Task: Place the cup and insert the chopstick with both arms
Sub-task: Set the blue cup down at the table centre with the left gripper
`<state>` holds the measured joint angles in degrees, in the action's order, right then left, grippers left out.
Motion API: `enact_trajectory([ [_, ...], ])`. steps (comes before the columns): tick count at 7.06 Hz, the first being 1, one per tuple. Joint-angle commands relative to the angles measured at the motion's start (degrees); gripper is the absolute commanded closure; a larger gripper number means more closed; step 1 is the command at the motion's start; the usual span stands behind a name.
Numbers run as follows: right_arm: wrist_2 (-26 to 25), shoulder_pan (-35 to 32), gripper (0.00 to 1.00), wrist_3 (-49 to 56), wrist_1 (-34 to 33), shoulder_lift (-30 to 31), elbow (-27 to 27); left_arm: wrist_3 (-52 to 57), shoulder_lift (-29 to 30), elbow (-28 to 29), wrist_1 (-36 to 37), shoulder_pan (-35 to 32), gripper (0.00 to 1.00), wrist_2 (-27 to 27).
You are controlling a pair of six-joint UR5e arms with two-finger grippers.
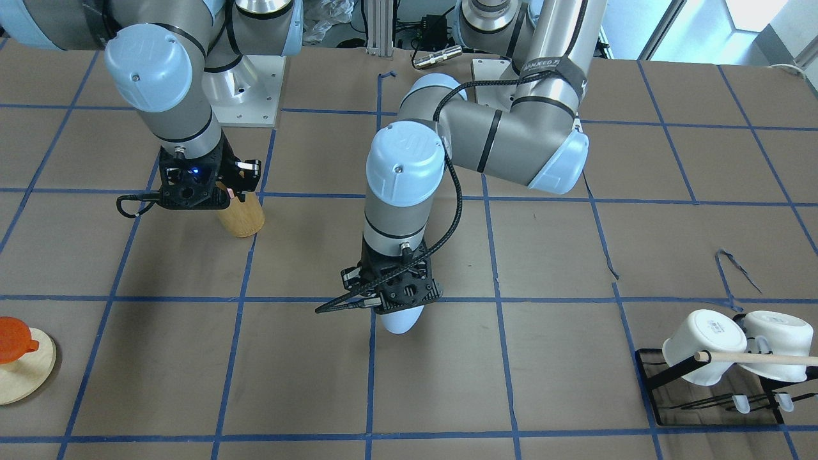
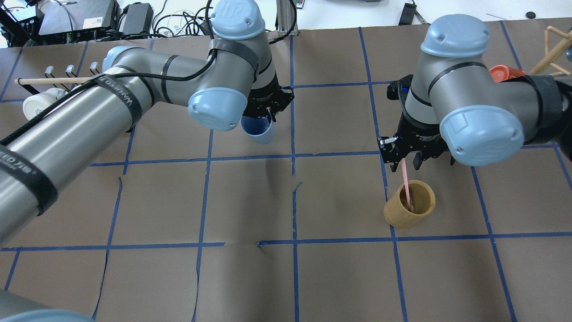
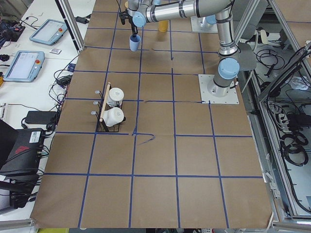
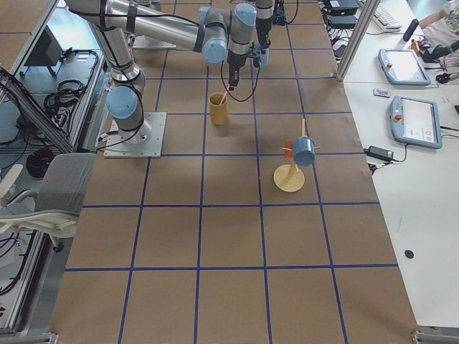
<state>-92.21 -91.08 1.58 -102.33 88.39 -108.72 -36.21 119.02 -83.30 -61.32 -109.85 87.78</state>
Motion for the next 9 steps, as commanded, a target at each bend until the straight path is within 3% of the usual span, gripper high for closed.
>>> enact_trajectory([
  [1,0.01,-0.14,0.56,-0.26,-0.06,-0.06,0.0,-0.97,4.54,2.0,4.35,-1.68,1.0,-0.06],
  [2,0.01,-0.15,0.66,-0.26,-0.15,0.03,0.17,-0.62,4.73,2.0,4.89,-2.03,1.0,0.11],
  [3,-0.25,-0.15,0.74,-0.26,-0.06,0.03,0.26,0.08,4.73,2.09,4.98,-1.95,0.01,0.46],
  [5,-1.13,-0.06,0.77,-0.26,0.72,0.38,1.57,0.87,1.76,3.4,4.02,-0.82,0.0,0.38],
  [7,-1.57,-0.06,0.81,-0.17,0.82,0.73,1.76,12.16,-4.46,5.51,-8.74,4.88,0.0,-0.67],
  [9,-1.66,-0.06,0.89,-0.17,0.9,0.82,1.76,23.23,-13.24,4.12,-20.36,8.58,0.0,0.02],
])
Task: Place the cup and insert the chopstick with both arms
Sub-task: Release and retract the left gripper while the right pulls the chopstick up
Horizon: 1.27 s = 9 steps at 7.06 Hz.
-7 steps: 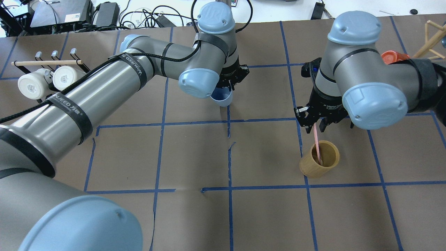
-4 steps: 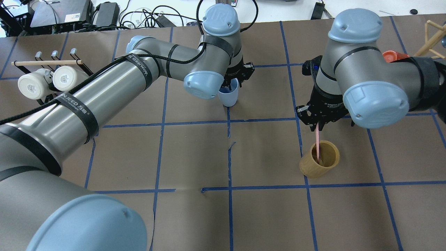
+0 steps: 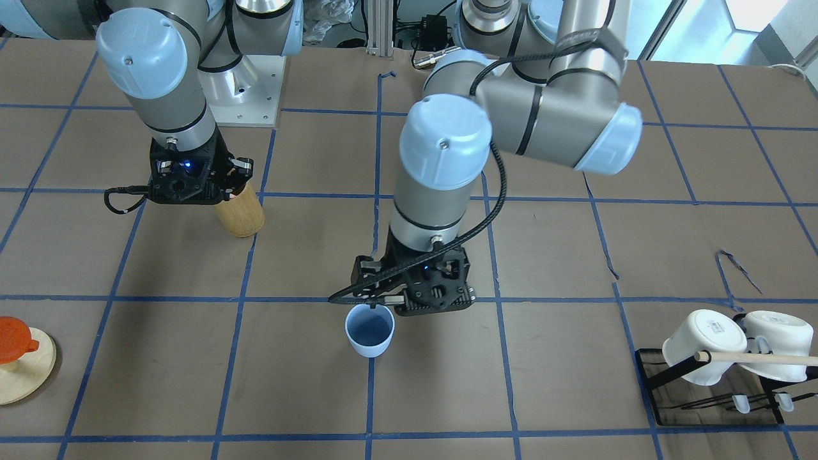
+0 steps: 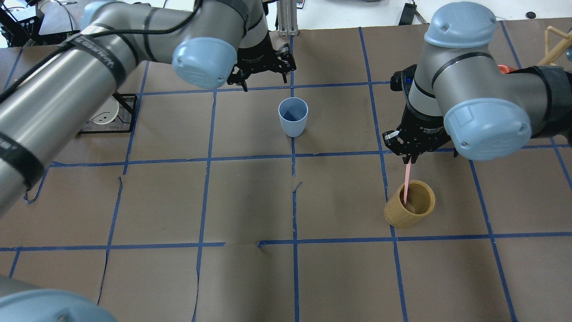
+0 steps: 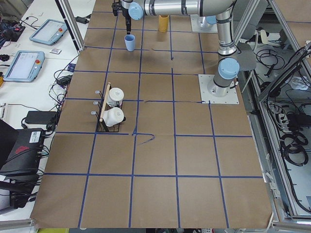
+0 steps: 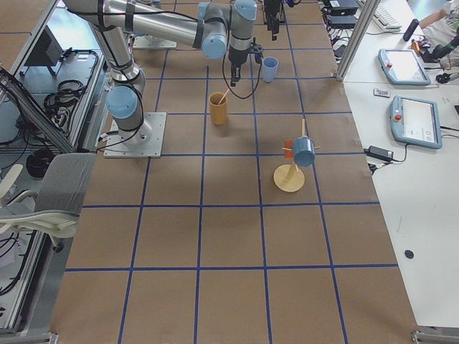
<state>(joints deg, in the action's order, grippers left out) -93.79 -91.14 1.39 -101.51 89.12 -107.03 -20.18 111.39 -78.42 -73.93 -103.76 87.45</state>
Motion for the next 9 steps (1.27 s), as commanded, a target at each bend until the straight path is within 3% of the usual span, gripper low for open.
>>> enact_trajectory([
  [1,-0.16,0.0,0.9,-0.07,0.34,0.7,-0.02,9.61,-10.88,-2.85,-12.59,4.25,0.0,0.62],
  [4,-0.17,0.09,0.92,-0.07,5.24,2.64,3.03,20.84,-25.13,-13.83,-17.82,10.31,0.0,2.36],
  [7,0.62,-0.09,0.92,-0.42,18.94,1.77,21.61,28.36,-27.02,-14.66,-17.04,14.62,0.0,4.14],
  [9,2.37,-3.23,0.93,-5.16,17.67,-2.08,29.12,28.27,-27.36,-14.04,-17.74,16.13,0.0,4.31],
])
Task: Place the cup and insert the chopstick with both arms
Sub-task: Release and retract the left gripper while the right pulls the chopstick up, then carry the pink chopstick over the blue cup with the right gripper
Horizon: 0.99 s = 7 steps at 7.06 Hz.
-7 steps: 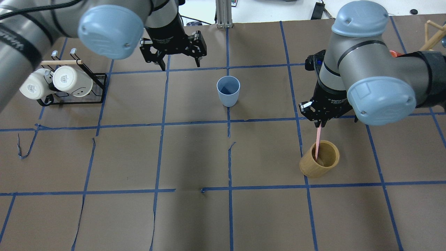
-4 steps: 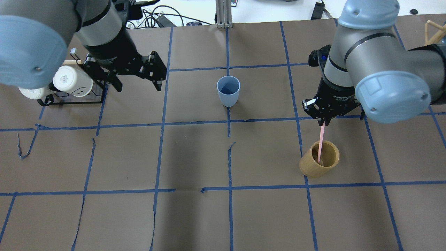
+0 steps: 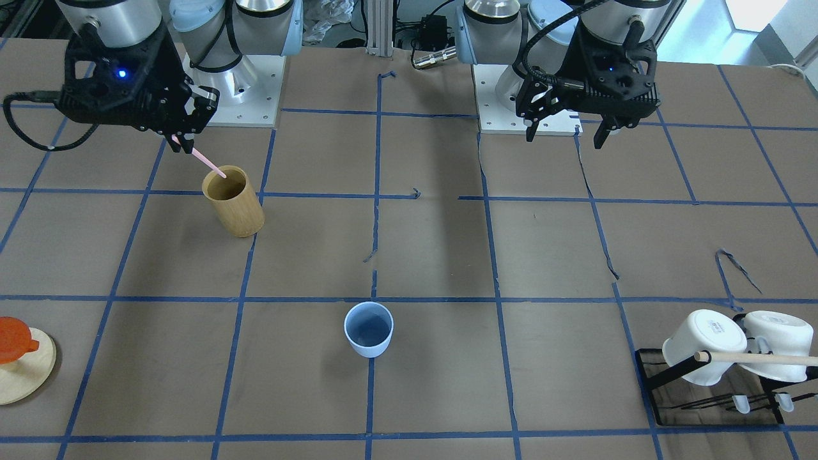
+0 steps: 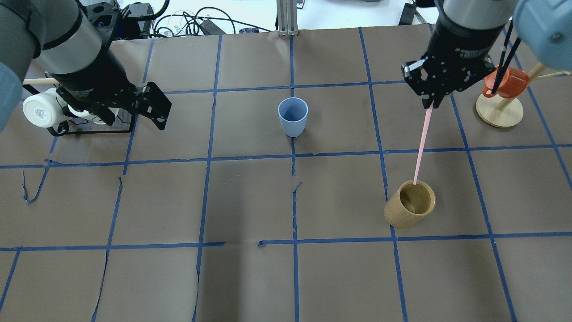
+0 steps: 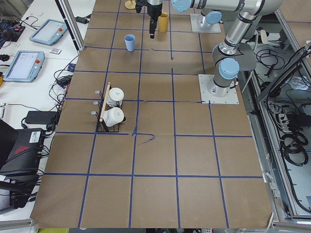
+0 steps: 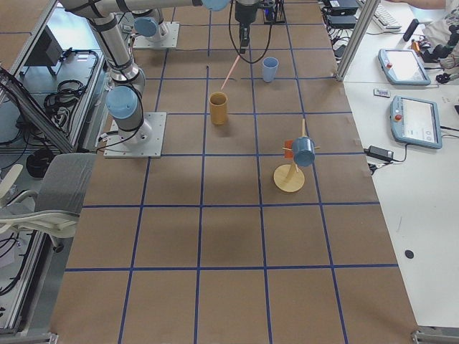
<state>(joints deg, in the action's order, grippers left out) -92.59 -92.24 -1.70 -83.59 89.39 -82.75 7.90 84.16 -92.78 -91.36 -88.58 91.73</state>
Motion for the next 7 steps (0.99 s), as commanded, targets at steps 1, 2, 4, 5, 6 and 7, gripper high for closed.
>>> enact_trajectory([
  [1,1.36,-6.07,0.92,-6.17,-3.65,-5.07,7.75,0.18,0.12,0.32,-0.23,0.96,0.0,-0.14],
  [2,1.28,-10.29,0.92,-10.3,-8.65,-7.8,9.52,-0.08,-0.05,0.23,-0.31,0.96,0.0,-0.06],
  [4,1.28,-13.75,0.92,-16.09,-13.52,-10.28,9.88,-0.17,0.04,0.32,-0.23,1.05,0.0,-0.32],
  [5,1.01,-15.67,0.92,-16.57,-16.84,-11.07,9.8,-0.25,0.04,0.32,-0.23,1.05,0.0,-0.32],
  [6,0.58,-17.34,0.92,-17.19,-20.78,-11.86,9.54,-0.34,0.04,0.32,-0.23,1.05,0.0,-0.32],
  [7,0.31,-17.53,0.92,-17.19,-25.17,-14.39,9.53,-0.52,0.04,0.32,-0.23,1.05,0.0,-0.32],
])
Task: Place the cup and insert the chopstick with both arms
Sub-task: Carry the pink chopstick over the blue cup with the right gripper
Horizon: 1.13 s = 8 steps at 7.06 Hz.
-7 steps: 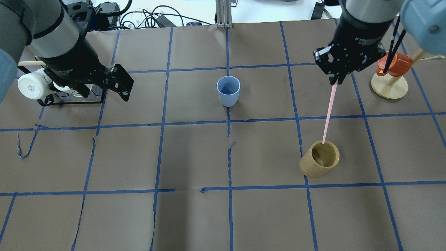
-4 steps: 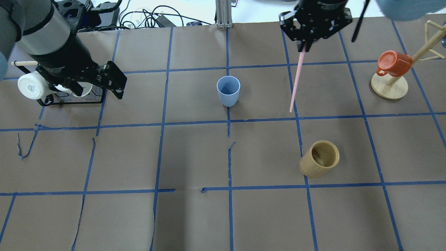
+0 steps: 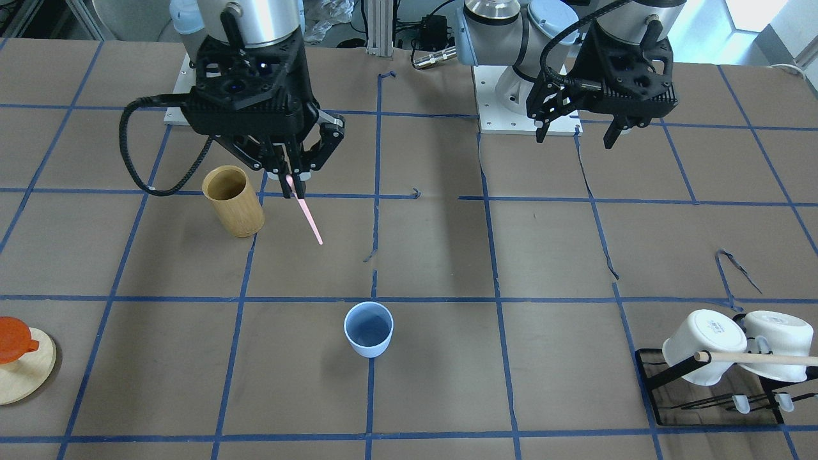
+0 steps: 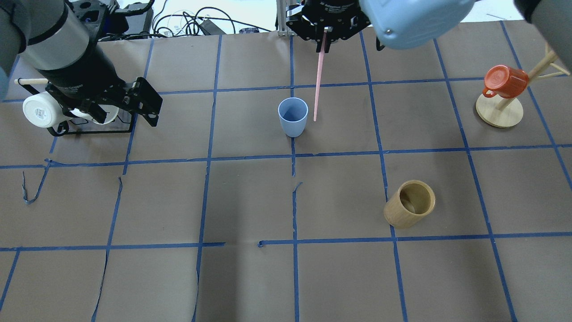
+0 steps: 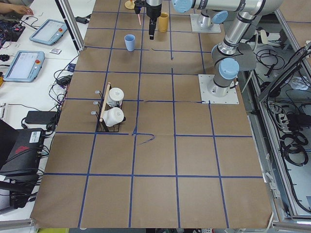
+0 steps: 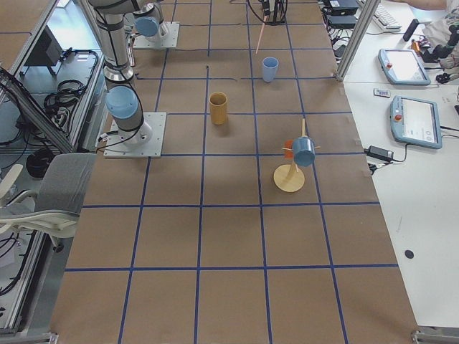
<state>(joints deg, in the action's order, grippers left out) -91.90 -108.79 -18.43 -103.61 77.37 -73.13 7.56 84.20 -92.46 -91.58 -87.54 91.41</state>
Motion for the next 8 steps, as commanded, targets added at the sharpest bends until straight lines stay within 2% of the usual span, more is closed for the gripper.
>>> enact_trajectory([
  [1,-1.69,-0.98,0.92,-0.46,-9.38,-4.49,-0.09,-0.18,0.0,0.0,-0.09,0.01,0.0,0.0],
  [6,-2.93,-1.95,0.92,-1.43,-11.0,-7.15,-2.18,-0.27,0.53,1.23,-0.17,0.18,0.0,-0.09],
  [8,-2.93,-2.13,0.92,-1.52,-14.59,-7.5,-4.47,-0.35,0.53,1.32,-0.17,0.09,0.0,-0.09],
])
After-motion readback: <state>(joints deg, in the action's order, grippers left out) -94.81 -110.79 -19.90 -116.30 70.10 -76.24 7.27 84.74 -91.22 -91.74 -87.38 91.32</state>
